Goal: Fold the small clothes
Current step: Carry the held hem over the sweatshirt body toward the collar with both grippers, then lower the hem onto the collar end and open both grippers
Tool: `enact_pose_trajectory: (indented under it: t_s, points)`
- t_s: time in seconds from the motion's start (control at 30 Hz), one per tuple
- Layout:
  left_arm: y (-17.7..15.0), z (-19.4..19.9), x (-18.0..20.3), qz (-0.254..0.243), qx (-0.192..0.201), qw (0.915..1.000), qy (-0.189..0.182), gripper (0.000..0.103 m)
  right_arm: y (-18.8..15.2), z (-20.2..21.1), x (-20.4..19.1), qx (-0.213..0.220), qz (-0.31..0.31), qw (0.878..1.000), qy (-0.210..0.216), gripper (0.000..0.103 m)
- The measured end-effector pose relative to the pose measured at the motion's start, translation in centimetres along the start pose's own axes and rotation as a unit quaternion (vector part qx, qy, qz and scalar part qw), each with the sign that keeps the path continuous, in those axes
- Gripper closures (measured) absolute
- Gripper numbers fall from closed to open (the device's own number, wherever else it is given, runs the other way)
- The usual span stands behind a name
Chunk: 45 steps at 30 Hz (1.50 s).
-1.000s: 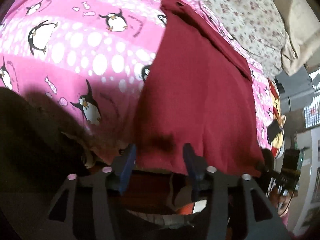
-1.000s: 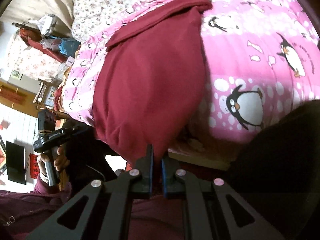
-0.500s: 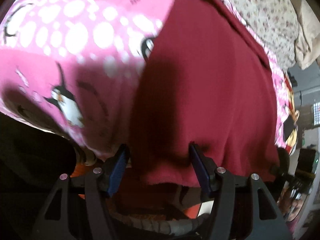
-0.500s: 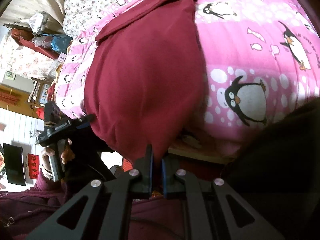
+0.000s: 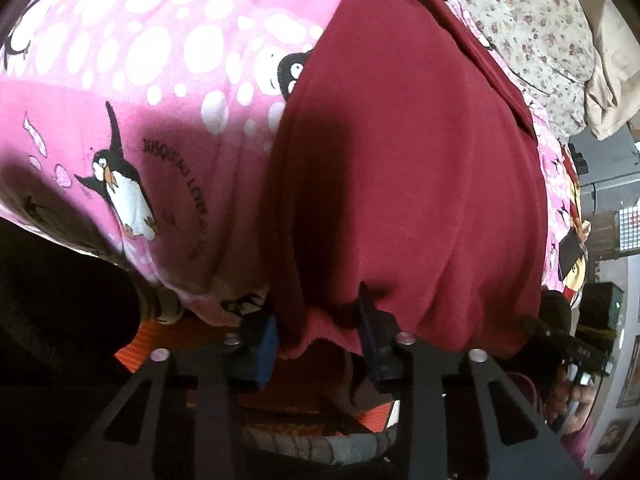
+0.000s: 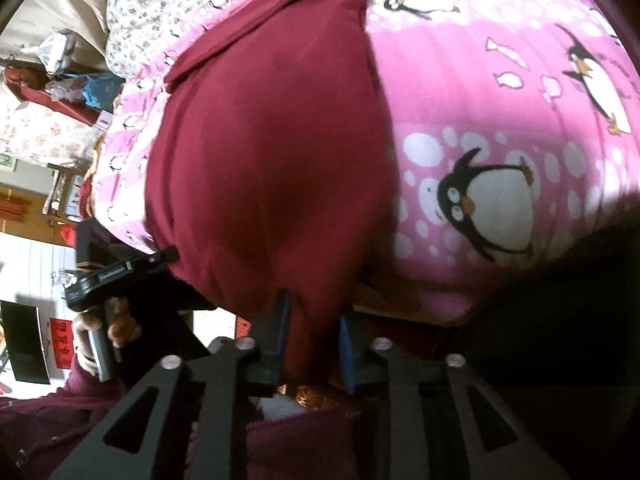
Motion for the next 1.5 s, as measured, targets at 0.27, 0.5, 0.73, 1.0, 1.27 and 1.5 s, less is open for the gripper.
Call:
enact_pose_trajectory:
  t_s: [0.27,0.5,0.73,1.0,1.27,1.5]
  points:
    - [-0.3,1.5,0.5,-0.011,0.005,0.9997,-0.02,0.103,0.4,-0.7,-1.1,0.005,0.026,1.0,-0.007,0.095]
    - [0.1,5.1,3.0,-0.067,0.04,0.9966,-0.025,0.103,0.5,3.5,-1.8,0.043,0.018,0.997,0.069,0.095]
    - [2.5,8.6,6.4,-0.118,0.102,0.9876,-0.017,0.103,2.6,6.7,-3.4,0.085,0.009,0.987,0.136,0.095]
    - [7.1,10.0,10.7,-0.183,0.161,0.9695,0.024,0.103,7.6,10.3,-4.0,0.153,0.002,0.976,0.152,0.095]
    - [12.4,9.7,13.7,-0.214,0.191,0.957,0.044,0.103,13.3,11.2,-2.9,0.19,-0.031,0.971,0.141,0.095]
    - [16.4,8.6,14.3,-0.208,0.202,0.9555,0.053,0.103,17.9,11.6,-2.2,0.207,-0.044,0.969,0.127,0.095]
Point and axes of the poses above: each gripper's, at about its wrist camera, not at the fingertips, and z roughly against the way its jaws point, x to its right, y to its top, the point moved 6 cm from there along -z, roughly the way its jaws point, and after that the axes turned 12 degrees about -y, right-handed, at the moved point
